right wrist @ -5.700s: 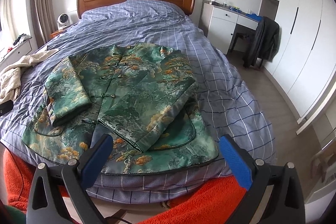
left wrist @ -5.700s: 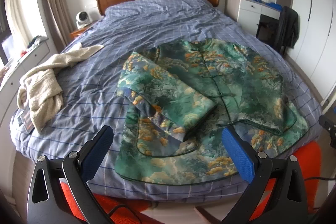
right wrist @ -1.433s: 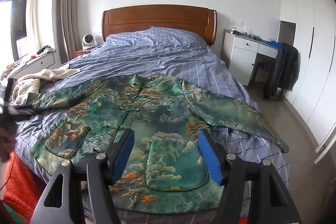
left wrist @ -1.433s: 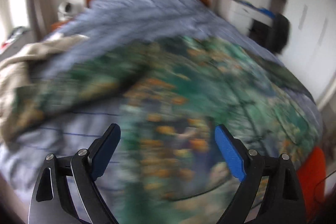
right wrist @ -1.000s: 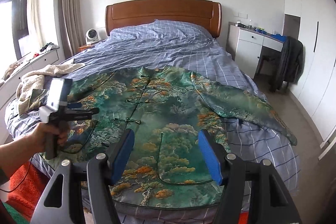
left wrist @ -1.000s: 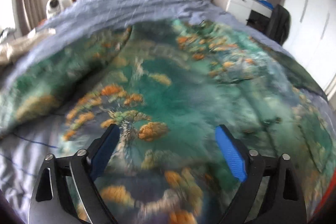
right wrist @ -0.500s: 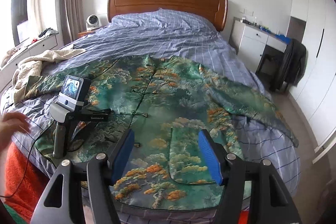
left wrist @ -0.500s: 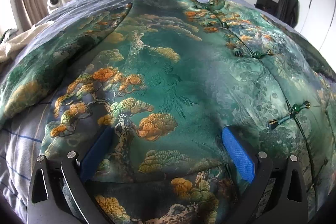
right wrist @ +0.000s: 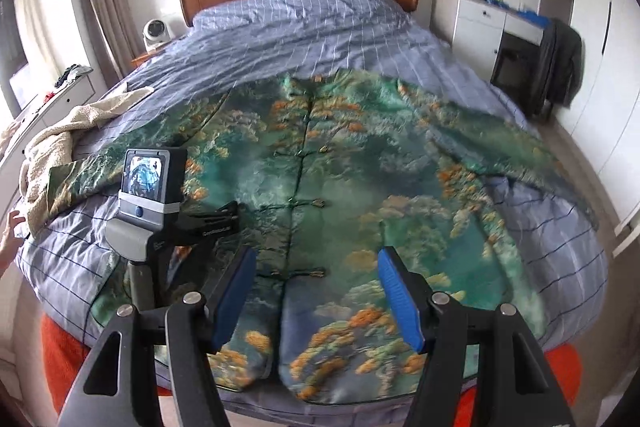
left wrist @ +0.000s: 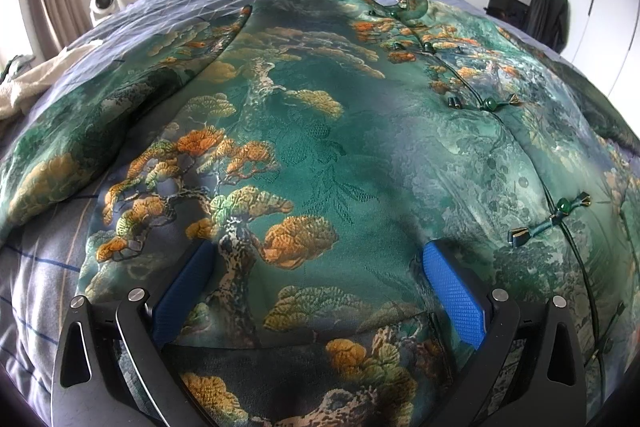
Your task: Fold large clothes
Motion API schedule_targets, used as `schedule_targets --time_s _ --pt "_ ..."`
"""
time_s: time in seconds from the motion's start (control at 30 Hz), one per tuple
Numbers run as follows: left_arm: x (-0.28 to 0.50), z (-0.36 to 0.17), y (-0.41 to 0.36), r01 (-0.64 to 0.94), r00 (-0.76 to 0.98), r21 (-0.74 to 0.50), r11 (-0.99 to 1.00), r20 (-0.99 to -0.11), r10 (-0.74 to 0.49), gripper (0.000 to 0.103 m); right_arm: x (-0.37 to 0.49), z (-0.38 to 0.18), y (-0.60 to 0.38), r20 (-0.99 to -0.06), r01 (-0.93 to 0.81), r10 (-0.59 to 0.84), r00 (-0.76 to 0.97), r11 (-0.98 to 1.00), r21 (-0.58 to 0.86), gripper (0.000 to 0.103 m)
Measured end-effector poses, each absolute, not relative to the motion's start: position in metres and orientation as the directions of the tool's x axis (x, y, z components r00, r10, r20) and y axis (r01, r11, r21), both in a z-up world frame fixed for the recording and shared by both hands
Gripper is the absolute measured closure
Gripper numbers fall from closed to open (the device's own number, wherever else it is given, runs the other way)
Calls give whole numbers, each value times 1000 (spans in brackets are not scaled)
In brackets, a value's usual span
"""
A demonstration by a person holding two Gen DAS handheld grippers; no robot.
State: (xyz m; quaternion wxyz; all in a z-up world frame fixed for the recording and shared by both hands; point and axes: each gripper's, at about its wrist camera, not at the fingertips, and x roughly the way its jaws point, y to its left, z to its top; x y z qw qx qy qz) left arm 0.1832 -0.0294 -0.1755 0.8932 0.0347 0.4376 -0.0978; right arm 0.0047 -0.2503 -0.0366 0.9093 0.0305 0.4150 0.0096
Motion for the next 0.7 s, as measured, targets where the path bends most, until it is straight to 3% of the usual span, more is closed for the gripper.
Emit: schedule_targets --time_s 0.17,0.7 --pt "183 -175 -29 205 598 -23 978 -788 -144 0 11 -38 -228 -763 -26 58 644 998 54 38" --pt "183 -175 -30 205 598 -24 978 -789 -144 0 -16 -19 -219 -669 -130 100 737 992 5 38"
